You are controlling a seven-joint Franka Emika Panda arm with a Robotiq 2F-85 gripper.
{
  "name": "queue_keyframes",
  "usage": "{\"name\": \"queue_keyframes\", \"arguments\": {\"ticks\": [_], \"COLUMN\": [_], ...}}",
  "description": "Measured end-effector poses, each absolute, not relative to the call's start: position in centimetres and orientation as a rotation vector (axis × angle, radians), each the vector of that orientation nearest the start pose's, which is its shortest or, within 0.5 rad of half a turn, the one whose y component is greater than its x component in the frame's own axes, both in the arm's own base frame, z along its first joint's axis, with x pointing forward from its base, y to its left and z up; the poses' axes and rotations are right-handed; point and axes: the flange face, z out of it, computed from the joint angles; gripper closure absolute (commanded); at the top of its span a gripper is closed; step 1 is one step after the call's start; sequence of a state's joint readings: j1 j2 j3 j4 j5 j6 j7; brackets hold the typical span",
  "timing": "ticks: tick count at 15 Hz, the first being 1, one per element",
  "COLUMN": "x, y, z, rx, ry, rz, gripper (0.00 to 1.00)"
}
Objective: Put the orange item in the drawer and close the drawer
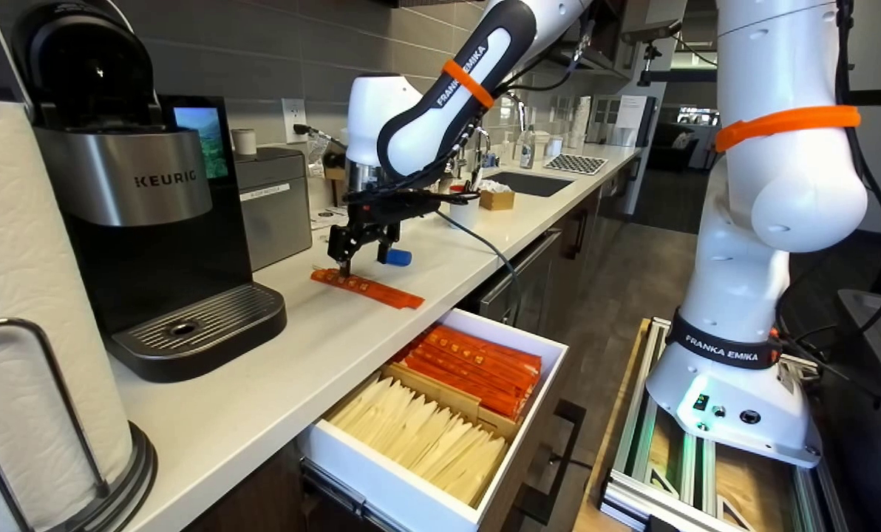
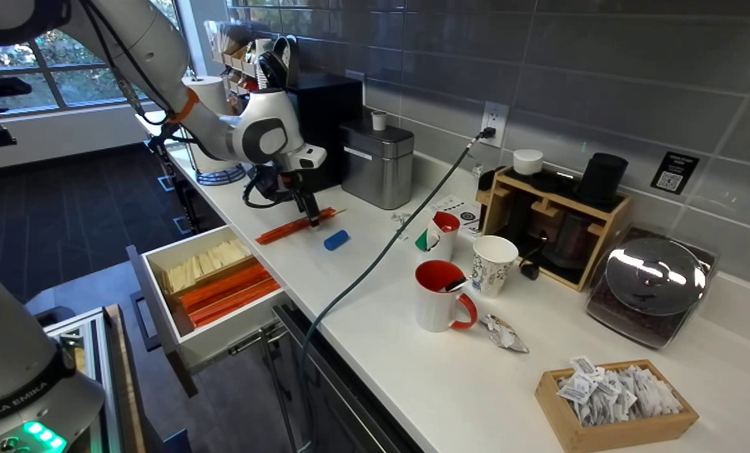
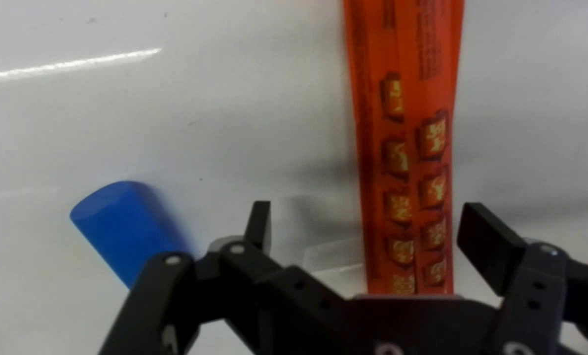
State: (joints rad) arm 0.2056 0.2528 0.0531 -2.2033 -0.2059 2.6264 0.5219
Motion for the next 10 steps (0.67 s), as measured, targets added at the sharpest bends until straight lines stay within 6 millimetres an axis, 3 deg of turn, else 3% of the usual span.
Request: {"name": "queue_keyframes", "arguments": {"ticks": [1, 2, 4, 7, 10], "x": [55.1, 55.1, 54.8, 54.2, 53.8], "y": [14.8, 14.7, 15.2, 16.6, 17.5], "z": [28.2, 28.2, 28.0, 27.8, 27.8], "rx": [-3.166, -3.180, -3.205, -3.227, -3.237], "ry": [0.159, 0.157, 0.131, 0.080, 0.038], "rz": [-0.324, -0.334, -0.353, -0.376, -0.390], "gripper": [0.20, 0.10, 0.00, 0.01, 0.11]}}
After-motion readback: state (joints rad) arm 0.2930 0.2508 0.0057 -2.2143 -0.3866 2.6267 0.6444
